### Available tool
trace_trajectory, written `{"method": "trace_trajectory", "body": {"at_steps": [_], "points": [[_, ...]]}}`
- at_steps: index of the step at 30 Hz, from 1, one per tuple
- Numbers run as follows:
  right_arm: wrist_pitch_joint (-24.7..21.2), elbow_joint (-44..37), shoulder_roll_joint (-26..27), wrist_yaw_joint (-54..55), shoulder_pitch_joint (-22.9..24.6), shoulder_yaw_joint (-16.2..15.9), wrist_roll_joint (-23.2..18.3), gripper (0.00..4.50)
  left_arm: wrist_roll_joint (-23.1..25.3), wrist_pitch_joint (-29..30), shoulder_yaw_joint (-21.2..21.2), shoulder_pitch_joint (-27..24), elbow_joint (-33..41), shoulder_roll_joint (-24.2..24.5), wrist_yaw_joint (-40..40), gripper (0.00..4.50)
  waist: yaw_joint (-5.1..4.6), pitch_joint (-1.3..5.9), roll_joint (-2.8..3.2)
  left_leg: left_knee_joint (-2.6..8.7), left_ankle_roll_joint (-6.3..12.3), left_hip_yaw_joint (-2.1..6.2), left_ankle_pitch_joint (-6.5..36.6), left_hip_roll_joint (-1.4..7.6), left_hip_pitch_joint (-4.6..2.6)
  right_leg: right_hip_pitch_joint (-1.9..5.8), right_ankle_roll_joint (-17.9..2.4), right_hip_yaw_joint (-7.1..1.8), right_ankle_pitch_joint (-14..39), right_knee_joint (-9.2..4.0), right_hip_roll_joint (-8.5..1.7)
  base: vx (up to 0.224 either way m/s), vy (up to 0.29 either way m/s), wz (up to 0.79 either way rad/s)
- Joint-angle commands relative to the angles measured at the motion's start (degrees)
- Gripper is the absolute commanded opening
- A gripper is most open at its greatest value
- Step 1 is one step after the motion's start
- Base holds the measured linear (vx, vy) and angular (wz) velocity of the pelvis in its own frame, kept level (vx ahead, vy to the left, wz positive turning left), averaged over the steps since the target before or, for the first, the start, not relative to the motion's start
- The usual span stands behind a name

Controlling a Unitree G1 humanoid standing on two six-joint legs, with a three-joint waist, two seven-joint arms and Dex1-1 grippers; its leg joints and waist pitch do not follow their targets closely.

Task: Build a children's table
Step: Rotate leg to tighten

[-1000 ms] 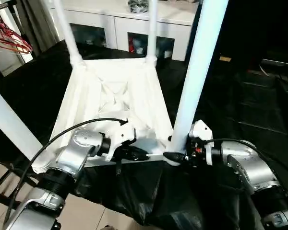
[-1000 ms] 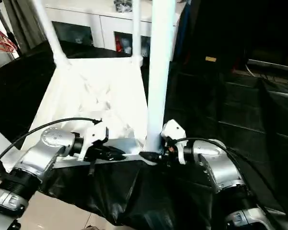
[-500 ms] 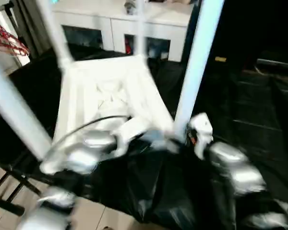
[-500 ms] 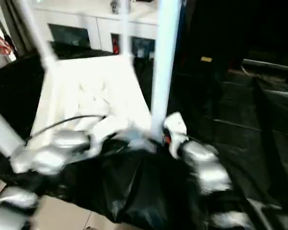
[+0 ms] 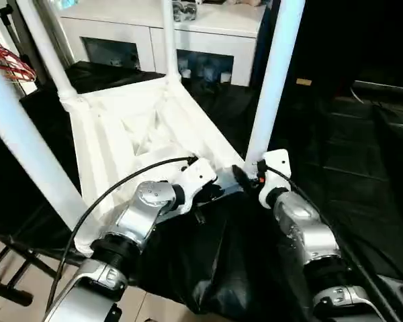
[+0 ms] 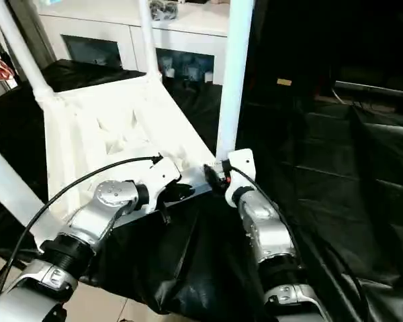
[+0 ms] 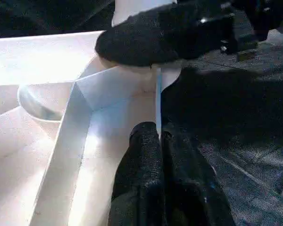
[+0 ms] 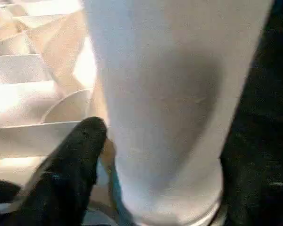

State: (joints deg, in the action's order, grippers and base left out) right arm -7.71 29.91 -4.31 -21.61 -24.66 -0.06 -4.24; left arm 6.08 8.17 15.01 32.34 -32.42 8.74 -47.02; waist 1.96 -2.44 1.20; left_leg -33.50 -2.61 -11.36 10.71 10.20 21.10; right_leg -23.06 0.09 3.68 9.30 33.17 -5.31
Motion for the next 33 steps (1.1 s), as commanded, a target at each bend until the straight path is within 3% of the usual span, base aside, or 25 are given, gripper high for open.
{"method": "trace_trajectory", "body": {"at_steps": [1,6,11,14,15,17,22,27,30,31,33], "points": [[-1.4,-2.0,-2.5,-8.2,1.0,-4.4,-0.6,4.02,-4.3,-4.4,0.7,-0.5,3.3,0.4,-5.4,0.0,0.11,3.25,-0.71,4.32,2.5,1.4,15.0,2.78,-0.55,2.35,-10.9,-2.35,18.0,-4.09,-3.18,0.0,0.0,0.0],[-1.7,-5.1,-8.5,-19.3,2.1,-5.7,-2.3,4.17,-5.9,-4.8,0.6,-1.1,4.5,3.5,-11.3,0.0,0.42,3.44,-0.65,3.99,3.97,1.25,13.2,2.89,-0.55,2.47,-12.3,-2.36,15.1,-3.71,-3.27,0.0,0.0,0.0],[-2.5,-8.0,-14.1,-30.1,3.2,-8.0,-3.7,3.72,-6.7,-4.6,0.8,-0.9,4.3,6.4,-17.1,0.0,0.98,3.58,-0.58,3.74,5.13,1.11,10.0,3.16,-0.53,2.61,-14.7,-2.28,9.1,-2.83,-3.13,0.0,0.0,0.0],[-2.7,-8.9,-17.3,-35.9,3.6,-9.8,-4.1,3.51,-7.7,-4.4,1.4,-1.2,4.9,8.7,-21.8,0.0,1.36,3.52,-0.53,3.71,5.17,1.04,10.5,3.2,-0.52,2.71,-14.8,-2.23,10.0,-2.82,-3.19,0.0,0.0,0.0],[-2.7,-9.1,-17.8,-36.8,3.7,-10.2,-4.0,3.51,-8.0,-4.2,1.5,-1.3,5.1,9.1,-22.6,0.0,1.47,3.44,-0.23,3.73,4.89,0.98,11.1,3.22,-0.59,2.61,-14.8,-2.22,10.8,-2.96,-3.15,0.0,0.0,0.0],[-3.0,-9.7,-18.7,-38.4,3.8,-10.7,-4.0,3.17,-8.4,-3.8,1.8,-1.4,5.3,10.1,-24.9,0.0,1.52,3.44,-0.38,3.81,4.3,1.04,11.4,3.28,-0.57,2.64,-14.7,-2.25,11.2,-2.93,-3.17,0.0,0.0,0.0],[-3.3,-10.5,-19.3,-39.9,4.2,-11.1,-4.4,2.89,-8.7,-3.6,2.1,-1.6,5.2,11.0,-26.8,0.0,1.55,3.48,-0.32,3.86,3.51,1.08,12.1,3.27,-0.69,2.6,-14.7,-2.26,11.8,-2.98,-3.18,0.0,0.0,0.0],[-3.6,-11.7,-19.1,-40.2,5.2,-11.2,-5.1,2.71,-8.8,-3.9,2.0,-1.8,5.0,10.7,-26.2,0.0,1.63,3.52,-0.52,3.78,3.84,1.06,11.1,3.23,-0.6,2.67,-14.8,-2.28,11.0,-2.85,-3.2,0.0,0.0,0.0],[-3.3,-11.2,-17.5,-37.0,5.5,-10.4,-4.7,2.69,-7.6,-4.4,1.2,-1.3,3.9,9.1,-21.8,0.0,1.68,3.48,-0.59,3.75,3.86,1.07,11.2,3.23,-0.61,2.6,-14.6,-2.31,11.9,-3.01,-3.31,0.0,0.0,0.0],[-3.0,-10.2,-16.2,-33.9,5.3,-9.8,-4.0,2.69,-7.0,-4.3,0.6,-0.8,3.0,8.0,-18.9,0.0,1.58,3.4,-0.94,3.81,3.7,1.03,11.7,3.24,-0.68,2.44,-14.3,-2.34,12.8,-3.18,-3.25,0.0,0.0,0.0],[-3.0,-8.1,-14.3,-28.6,4.7,-8.8,-2.7,2.68,-6.1,-4.0,0.1,-0.1,1.9,6.6,-15.1,0.0,1.47,3.25,-0.8,3.92,2.9,1.13,13.0,3.14,-0.74,2.35,-13.6,-2.34,15.8,-3.49,-3.38,0.0,0.0,0.0]]}}
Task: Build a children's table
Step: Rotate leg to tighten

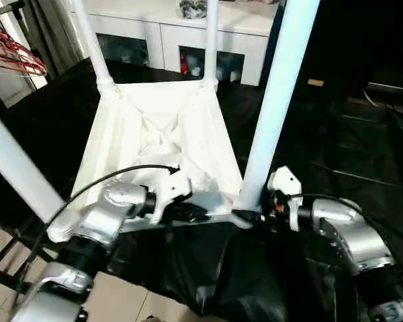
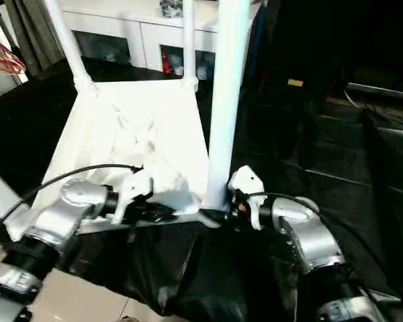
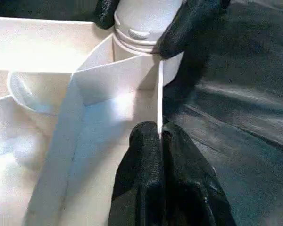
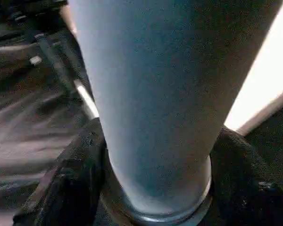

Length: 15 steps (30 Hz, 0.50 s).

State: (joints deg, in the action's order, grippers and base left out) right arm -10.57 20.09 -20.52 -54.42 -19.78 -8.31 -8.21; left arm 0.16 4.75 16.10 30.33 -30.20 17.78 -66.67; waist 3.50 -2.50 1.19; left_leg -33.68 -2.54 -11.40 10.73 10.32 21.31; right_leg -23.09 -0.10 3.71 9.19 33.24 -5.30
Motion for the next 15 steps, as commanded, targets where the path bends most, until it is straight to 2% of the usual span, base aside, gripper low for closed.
{"method": "trace_trajectory", "body": {"at_steps": [1,2,3,4,5,6,7,9,10,11,14,15], "points": [[0.0,3.4,3.4,8.3,-0.8,0.2,2.2,2.68,0.3,-0.3,-1.2,2.4,-1.0,-3.5,6.8,0.0,-0.28,3.2,-1.16,4.22,2.1,1.26,13.6,2.92,-0.88,2.3,-12.5,-2.35,18.4,-3.79,-3.41,0.0,0.0,0.0],[0.1,4.6,4.6,11.5,-1.2,0.8,2.8,2.68,0.7,-0.2,-1.3,2.8,-1.4,-4.2,8.4,0.0,-0.32,3.17,-1.1,4.26,1.38,1.38,14.8,2.81,-1.05,2.23,-11.4,-2.28,21.6,-4.15,-3.52,0.0,0.0,0.0],[-0.1,5.6,5.9,14.3,-1.5,1.4,3.1,2.68,1.0,0.2,-1.4,3.2,-1.7,-5.0,10.3,0.0,-0.38,3.17,-1.11,4.32,1.12,1.43,15.0,2.79,-1.08,2.23,-10.9,-2.26,22.7,-4.28,-3.56,0.0,0.0,0.0],[-0.4,8.0,9.5,21.1,-2.4,3.1,3.2,2.68,1.7,1.5,-1.8,4.1,-2.4,-7.1,14.4,0.0,-0.65,3.07,-1.11,4.43,0.57,1.51,15.6,2.81,-1.02,2.04,-10.4,-2.3,23.7,-4.34,-3.52,0.0,0.0,0.0],[-0.5,8.2,9.8,21.7,-2.5,3.2,3.2,2.68,1.8,1.6,-1.9,4.2,-2.4,-7.3,14.8,0.0,-0.78,3.04,-1.06,4.52,0.17,1.6,16.1,2.81,-1.06,1.97,-10.2,-2.25,24.4,-4.41,-3.53,0.0,0.0,0.0],[-0.5,8.7,10.5,22.9,-2.7,3.6,3.1,2.68,1.9,1.9,-1.9,4.4,-2.6,-7.8,15.6,0.0,-0.96,3.11,-1.26,4.54,0.05,1.73,16.4,2.65,-0.89,2.32,-9.3,-2.09,25.5,-4.55,-3.54,0.0,0.0,0.0],[-0.7,9.3,11.8,25.1,-3.0,4.3,2.9,2.67,2.3,2.2,-2.1,4.8,-3.1,-8.6,17.7,0.0,-0.98,3.07,-1.18,4.46,0.49,1.59,16.5,2.7,-1.1,1.96,-9.0,-2.24,25.4,-4.79,-3.51,0.0,0.0,0.0],[-0.7,10.8,16.0,31.0,-3.9,5.1,3.1,2.67,3.7,3.0,-1.8,5.6,-3.8,-10.9,22.0,0.0,-1.2,3.03,-1.17,4.48,0.63,1.54,16.3,2.6,-1.03,1.77,-9.0,-2.32,25.0,-4.78,-3.42,0.0,0.0,0.0],[-0.3,11.2,17.2,32.4,-4.1,4.7,3.7,2.67,3.8,3.3,-1.7,5.6,-3.9,-11.7,22.8,0.0,-1.25,3.21,-1.19,4.55,0.59,1.66,15.4,2.63,-0.85,2.07,-9.0,-2.21,24.1,-4.6,-3.42,0.0,0.0,0.0],[0.7,11.5,18.6,33.9,-4.3,3.8,4.9,2.67,3.9,3.5,-1.4,5.6,-3.8,-12.6,23.3,0.0,-1.25,3.18,-0.97,4.53,0.58,1.62,15.4,2.65,-0.95,1.96,-9.2,-2.24,23.6,-4.65,-3.42,0.0,0.0,0.0],[4.1,12.2,20.4,35.3,-4.6,2.5,6.7,2.67,3.8,3.3,-0.5,5.3,-3.5,-13.4,22.3,0.0,-1.45,3.29,-1.08,4.48,1.1,1.55,15.0,2.62,-0.81,2.08,-9.7,-2.31,21.0,-4.41,-3.43,0.0,0.0,0.0],[4.4,11.8,20.7,33.8,-4.4,2.9,5.6,3.02,3.7,3.0,-0.1,5.1,-3.2,-13.4,21.4,0.0,-1.46,3.29,-1.06,4.45,1.31,1.48,15.0,2.58,-0.77,2.09,-9.8,-2.32,20.7,-4.4,-3.36,0.0,0.0,0.0]]}}
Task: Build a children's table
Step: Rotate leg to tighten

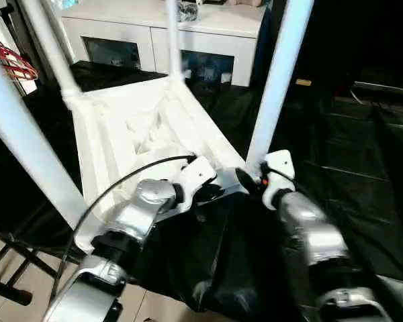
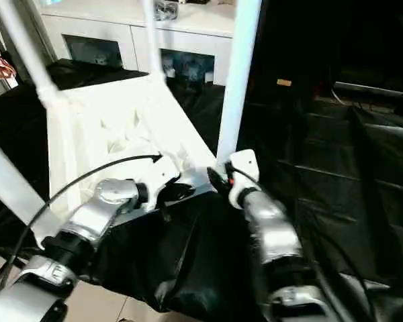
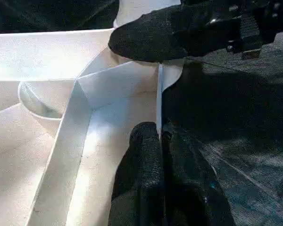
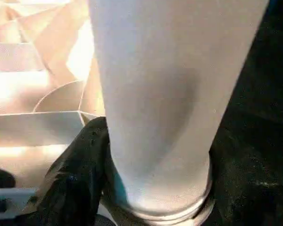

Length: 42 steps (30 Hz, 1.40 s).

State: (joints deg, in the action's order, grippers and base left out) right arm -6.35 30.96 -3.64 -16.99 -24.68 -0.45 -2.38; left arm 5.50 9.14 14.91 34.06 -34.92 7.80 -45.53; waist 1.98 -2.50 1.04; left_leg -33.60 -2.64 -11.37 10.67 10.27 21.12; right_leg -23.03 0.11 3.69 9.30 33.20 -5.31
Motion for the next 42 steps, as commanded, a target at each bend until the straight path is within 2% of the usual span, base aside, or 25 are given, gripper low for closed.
{"method": "trace_trajectory", "body": {"at_steps": [1,2,3,4,5,6,10,11,12,13,17,20,21,22,24,28,32,36,39,42], "points": [[-0.2,0.3,3.7,-5.1,0.8,-4.6,-1.3,3.23,-1.9,-1.5,1.2,1.2,2.0,-3.2,-0.6,0.0,0.1,3.31,-0.88,4.34,1.81,1.43,14.8,2.66,-0.62,2.08,-10.2,-2.33,19.7,-4.28,-3.33,0.0,0.0,0.0],[-0.4,-0.1,3.5,-6.1,1.0,-4.4,-2.2,3.37,-2.2,-1.5,1.3,1.0,2.4,-3.0,-1.4,0.0,0.09,3.26,-0.88,4.37,2.03,1.4,14.7,2.66,-0.63,2.09,-10.4,-2.34,19.4,-4.3,-3.29,0.0,0.0,0.0],[-1.1,-0.8,3.0,-7.4,1.2,-4.0,-2.9,3.37,-2.5,-1.8,1.5,0.6,3.2,-2.4,-2.7,0.0,0.0,3.31,-1.25,4.33,2.38,1.35,14.3,2.68,-0.47,2.21,-10.5,-2.33,18.8,-4.17,-3.23,0.0,0.0,0.0],[-1.4,-1.2,2.7,-8.0,1.4,-3.8,-3.3,3.5,-2.7,-2.0,1.7,0.3,3.6,-2.0,-3.5,0.0,0.13,3.33,-1.09,4.31,2.84,1.37,14.0,2.7,-0.47,2.31,-10.7,-2.37,18.4,-4.07,-3.37,0.0,0.0,0.0],[-1.7,-1.6,1.9,-9.1,1.5,-3.6,-3.5,3.5,-3.2,-2.4,1.9,-0.1,4.3,-1.3,-5.1,0.0,0.1,3.32,-1.27,4.33,3.08,1.43,13.4,2.77,-0.31,2.44,-10.8,-2.32,18.0,-3.96,-3.41,0.0,0.0,0.0],[-1.8,-1.9,0.8,-10.1,1.6,-3.7,-3.3,3.78,-3.7,-2.7,2.1,-0.6,5.2,-0.4,-6.8,0.0,0.12,3.36,-1.21,4.28,3.21,1.39,13.1,2.75,-0.34,2.45,-10.9,-2.31,17.7,-3.91,-3.39,0.0,0.0,0.0],[-0.7,-2.7,-2.9,-15.2,1.8,-4.6,-3.0,3.97,-5.5,-3.0,2.2,-2.2,8.0,2.1,-12.4,0.0,0.24,3.38,-0.98,4.13,3.84,1.23,11.9,2.9,-0.51,2.28,-12.1,-2.39,15.6,-3.66,-3.33,0.0,0.0,0.0],[-0.3,-3.1,-3.8,-16.9,1.9,-4.9,-3.2,3.97,-5.5,-3.0,2.3,-2.4,8.3,2.7,-13.2,0.0,0.46,3.43,-0.88,4.05,3.92,1.1,11.8,3.02,-0.81,2.08,-12.5,-2.46,14.5,-3.59,-3.27,0.0,0.0,0.0],[-0.1,-4.1,-5.6,-20.2,2.1,-5.7,-3.5,3.97,-5.6,-3.5,2.5,-2.6,8.4,3.7,-14.6,0.0,0.46,3.43,-0.63,4.03,3.85,1.12,11.8,2.97,-0.79,2.1,-12.7,-2.46,13.9,-3.46,-3.22,0.0,0.0,0.0],[-0.1,-5.1,-7.3,-23.4,2.4,-6.3,-3.9,3.97,-5.6,-3.9,2.6,-2.8,8.5,4.6,-16.1,0.0,0.35,3.5,-0.68,4.06,4.09,1.18,11.1,2.84,-0.42,2.49,-12.9,-2.36,12.6,-3.19,-3.1,0.0,0.0,0.0],[-0.5,-7.8,-12.0,-32.1,3.4,-7.9,-4.8,3.97,-5.8,-4.7,2.4,-2.8,8.1,6.6,-19.0,0.0,0.6,3.56,-0.6,3.77,5.44,1.07,9.9,2.99,-0.55,2.62,-14.5,-2.37,9.0,-2.9,-3.15,0.0,0.0,0.0],[-1.2,-8.9,-15.7,-38.7,4.0,-8.8,-5.3,3.97,-6.5,-4.4,2.6,-2.8,8.8,8.3,-22.2,0.0,0.9,3.52,-0.8,3.73,5.46,1.03,10.2,3.02,-0.51,2.78,-14.6,-2.34,10.2,-2.95,-3.23,0.0,0.0,0.0],[-1.3,-9.1,-16.4,-39.9,4.1,-8.9,-5.6,3.97,-6.6,-4.5,2.6,-2.9,8.9,8.7,-22.9,0.0,1.07,3.49,-0.64,3.74,5.44,1.0,10.3,3.1,-0.57,2.71,-14.6,-2.32,10.6,-2.95,-3.16,0.0,0.0,0.0],[-1.3,-9.2,-17.2,-41.2,4.1,-9.0,-5.8,3.71,-6.6,-4.6,2.7,-2.9,8.8,9.3,-23.8,0.0,1.2,3.46,-0.7,3.77,5.25,1.0,10.7,3.15,-0.57,2.67,-14.6,-2.28,11.3,-2.99,-3.15,0.0,0.0,0.0],[-1.7,-9.4,-18.2,-42.9,4.1,-9.3,-6.3,3.71,-6.9,-4.7,2.8,-2.9,8.8,10.0,-25.2,0.0,1.38,3.47,-0.56,3.78,4.8,1.0,11.2,3.19,-0.67,2.57,-14.6,-2.3,12.0,-3.08,-3.23,0.0,0.0,0.0],[-2.7,-10.1,-19.6,-46.2,4.3,-10.6,-7.2,3.23,-8.1,-4.0,2.8,-3.5,9.7,11.8,-28.3,0.0,1.74,3.53,-0.56,3.85,4.34,1.06,11.1,3.29,-0.71,2.61,-15.0,-2.26,11.0,-2.79,-3.12,0.0,0.0,0.0],[-2.8,-10.4,-19.6,-47.5,4.5,-10.9,-7.4,3.11,-8.3,-3.4,2.7,-3.9,10.3,12.4,-29.3,0.0,1.93,3.56,-0.55,3.82,4.16,1.03,11.0,3.24,-0.69,2.56,-15.1,-2.26,10.8,-2.78,-3.22,0.0,0.0,0.0],[-4.0,-11.8,-19.8,-49.8,5.3,-11.8,-8.0,2.74,-9.2,-2.1,3.1,-4.8,11.9,13.6,-31.6,0.0,2.16,3.61,-0.57,3.84,4.18,1.07,10.5,3.32,-0.68,2.66,-15.3,-2.23,10.1,-2.54,-3.22,0.0,0.0,0.0],[-4.3,-12.1,-19.3,-49.2,6.1,-12.3,-8.3,2.65,-9.1,-2.4,2.8,-5.3,12.2,13.5,-30.4,0.0,2.27,3.52,-0.39,3.84,3.97,1.02,11.0,3.28,-0.74,2.54,-15.1,-2.27,11.2,-2.75,-3.26,0.0,0.0,0.0],[-4.2,-11.3,-16.6,-44.1,6.6,-10.7,-8.0,2.64,-7.4,-3.8,2.0,-4.7,10.0,11.8,-25.5,0.0,2.26,3.44,-0.52,3.97,3.16,1.09,12.2,3.25,-0.78,2.44,-14.5,-2.32,12.8,-2.97,-3.27,0.0,0.0,0.0]]}}
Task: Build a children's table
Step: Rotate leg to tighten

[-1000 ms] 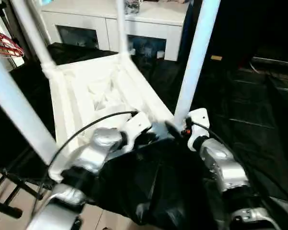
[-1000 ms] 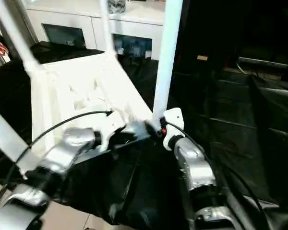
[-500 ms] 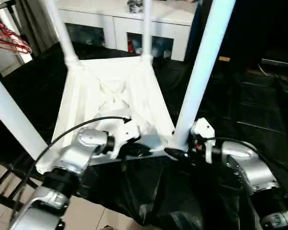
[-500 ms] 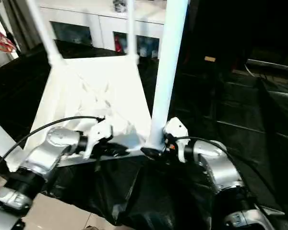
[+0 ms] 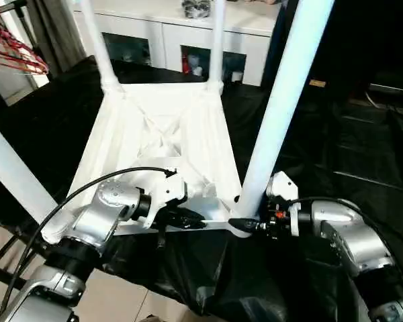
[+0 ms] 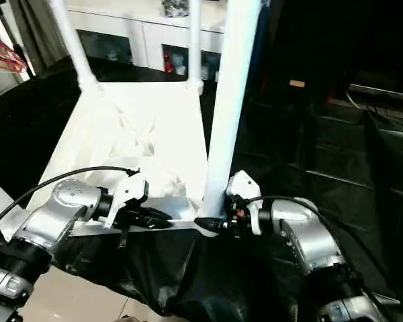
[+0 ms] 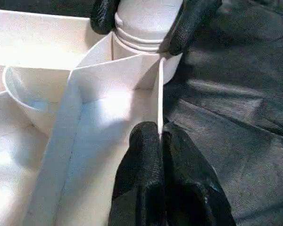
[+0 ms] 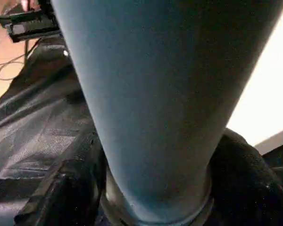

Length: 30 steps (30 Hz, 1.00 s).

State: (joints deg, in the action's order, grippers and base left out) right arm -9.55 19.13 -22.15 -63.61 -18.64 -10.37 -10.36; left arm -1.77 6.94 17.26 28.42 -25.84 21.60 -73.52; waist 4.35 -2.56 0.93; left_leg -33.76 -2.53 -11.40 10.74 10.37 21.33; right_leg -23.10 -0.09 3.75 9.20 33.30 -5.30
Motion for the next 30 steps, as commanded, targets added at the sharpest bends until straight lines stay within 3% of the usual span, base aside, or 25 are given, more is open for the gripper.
{"method": "trace_trajectory", "body": {"at_steps": [1,3,5,7,10,11,14,17,20,28,30], "points": [[-0.8,1.4,3.2,5.6,0.3,-0.1,0.7,2.64,0.7,-2.1,-0.6,1.4,-0.1,-2.7,4.8,0.0,-0.25,3.37,-0.75,4.24,2.66,1.16,13.0,3.12,-1.03,2.39,-13.7,-2.43,14.7,-3.31,-3.33,0.0,0.0,0.0],[-0.5,2.7,4.7,9.2,0.0,0.7,1.5,2.63,1.6,-2.4,-1.0,2.2,-1.5,-3.8,7.7,0.0,-0.65,3.15,-0.73,4.44,1.22,1.3,15.3,2.92,-1.1,2.21,-12.2,-2.4,19.4,-3.88,-3.41,0.0,0.0,0.0],[0.2,6.2,9.7,21.3,-1.1,2.9,4.1,2.63,3.4,-1.9,-1.7,3.9,-4.1,-6.7,15.4,0.0,-1.28,2.95,-0.88,4.61,-0.37,1.58,18.1,2.78,-1.35,1.86,-10.1,-2.34,25.5,-4.53,-3.53,0.0,0.0,0.0],[0.2,7.3,12.0,25.6,-1.5,3.8,4.3,2.63,3.8,-0.8,-1.5,4.3,-4.4,-7.8,17.6,0.0,-1.76,2.92,-1.01,4.79,-1.0,1.94,19.2,2.65,-1.07,2.14,-8.5,-2.09,28.6,-4.81,-3.62,0.0,0.0,0.0],[-0.2,8.7,15.0,31.3,-2.3,4.5,4.9,2.63,4.1,0.9,-2.1,5.3,-5.2,-10.1,21.6,0.0,-2.21,2.72,-0.96,4.69,-0.65,1.84,20.8,2.58,-1.47,1.39,-7.5,-2.18,30.5,-5.41,-3.49,0.0,0.0,0.0],[-0.2,9.3,16.7,34.0,-2.7,5.0,4.9,2.63,4.8,1.3,-2.3,5.8,-5.8,-11.2,24.4,0.0,-2.29,2.84,-0.53,4.74,-0.81,2.06,20.9,2.53,-1.42,1.59,-7.3,-2.03,30.8,-5.37,-3.53,0.0,0.0,0.0],[0.7,11.6,21.0,41.9,-4.6,5.7,7.1,2.63,5.9,1.7,-2.1,6.5,-7.0,-14.4,28.3,0.0,-2.69,2.86,-0.76,4.84,-1.28,2.12,21.2,2.5,-1.36,1.56,-7.3,-1.88,30.3,-5.48,-3.39,0.0,0.0,0.0],[2.1,11.7,22.5,41.7,-5.0,5.7,6.6,2.63,6.0,1.1,-1.5,6.3,-7.0,-15.3,28.4,0.0,-2.67,3.0,-0.45,4.81,-0.54,1.96,21.6,2.49,-1.39,1.44,-7.5,-2.15,27.9,-5.52,-3.36,0.0,0.0,0.0],[0.9,10.3,23.0,40.1,-4.6,6.8,4.1,3.33,5.4,0.6,-0.8,5.8,-6.3,-15.1,26.3,0.0,-2.61,3.09,-0.49,4.84,0.1,1.82,20.3,2.57,-1.22,1.65,-8.7,-2.29,24.4,-5.1,-3.26,0.0,0.0,0.0],[0.7,6.8,17.8,30.8,-3.6,5.2,3.3,3.8,3.1,-2.2,0.1,3.3,-2.5,-11.4,17.1,0.0,-2.52,3.28,-0.82,4.75,1.64,1.6,16.5,2.7,-0.71,2.29,-10.5,-2.42,19.4,-4.3,-3.32,0.0,0.0,0.0],[0.9,5.7,15.5,26.6,-3.3,4.4,2.9,3.8,2.4,-2.3,0.0,3.1,-1.8,-10.3,15.1,0.0,-2.25,3.35,-0.76,4.55,2.23,1.4,15.8,2.77,-1.01,2.19,-11.3,-2.5,17.9,-4.18,-3.31,0.0,0.0,0.0]]}}
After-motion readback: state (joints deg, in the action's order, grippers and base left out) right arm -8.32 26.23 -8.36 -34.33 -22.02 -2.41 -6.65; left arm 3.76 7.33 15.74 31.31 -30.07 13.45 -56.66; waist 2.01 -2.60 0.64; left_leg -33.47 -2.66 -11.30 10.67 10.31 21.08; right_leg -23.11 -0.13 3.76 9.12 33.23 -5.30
